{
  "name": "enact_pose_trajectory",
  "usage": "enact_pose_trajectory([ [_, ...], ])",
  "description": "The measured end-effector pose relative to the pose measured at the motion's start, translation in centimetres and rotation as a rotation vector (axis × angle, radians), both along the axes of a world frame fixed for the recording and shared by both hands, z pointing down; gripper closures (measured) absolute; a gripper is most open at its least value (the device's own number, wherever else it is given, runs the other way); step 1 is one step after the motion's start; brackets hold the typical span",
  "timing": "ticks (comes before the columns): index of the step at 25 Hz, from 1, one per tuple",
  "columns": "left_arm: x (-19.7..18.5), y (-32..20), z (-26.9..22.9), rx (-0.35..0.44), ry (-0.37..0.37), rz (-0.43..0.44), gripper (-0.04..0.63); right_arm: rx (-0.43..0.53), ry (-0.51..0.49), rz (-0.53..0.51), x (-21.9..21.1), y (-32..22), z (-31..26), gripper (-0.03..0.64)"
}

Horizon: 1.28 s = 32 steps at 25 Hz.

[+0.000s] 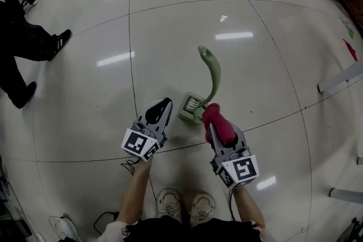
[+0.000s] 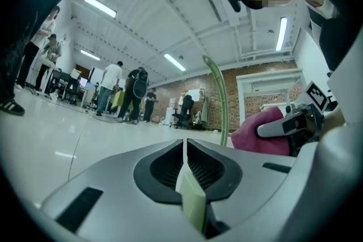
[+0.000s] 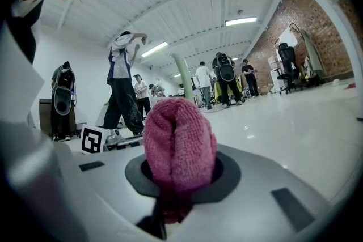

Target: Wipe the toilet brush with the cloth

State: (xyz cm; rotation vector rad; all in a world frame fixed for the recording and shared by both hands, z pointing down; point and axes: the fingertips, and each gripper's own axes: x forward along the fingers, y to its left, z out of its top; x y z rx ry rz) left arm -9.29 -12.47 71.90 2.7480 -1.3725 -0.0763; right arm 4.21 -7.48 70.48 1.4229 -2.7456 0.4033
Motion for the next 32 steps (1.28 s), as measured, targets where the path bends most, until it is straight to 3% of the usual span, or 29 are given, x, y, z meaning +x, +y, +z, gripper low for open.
enact_pose_trajectory([
  [6, 2.9, -0.4, 3.9, -0.022, -0.054, 0.116, 0.592, -0.086, 0.084, 0.083, 0.0, 1.3, 6.5, 0.548],
  [13, 2.6, -2.3, 5.7, -0.044, -0.052, 0.121, 0.591, -0.104, 0.187, 0.091, -2.9, 1.6, 10.5, 0.548],
  [18, 2.7, -1.6, 6.6, -0.091, 0.028, 0.14, 0.557, -0.095, 0.219, 0.058, -4.7, 1.4, 11.4, 0.548],
  [32, 4.1, 2.3, 6.6, -0.117, 0.089, 0.144, 0.555, -0.061, 0.286, 0.132, -3.0, 0.3, 12.0, 0.548],
])
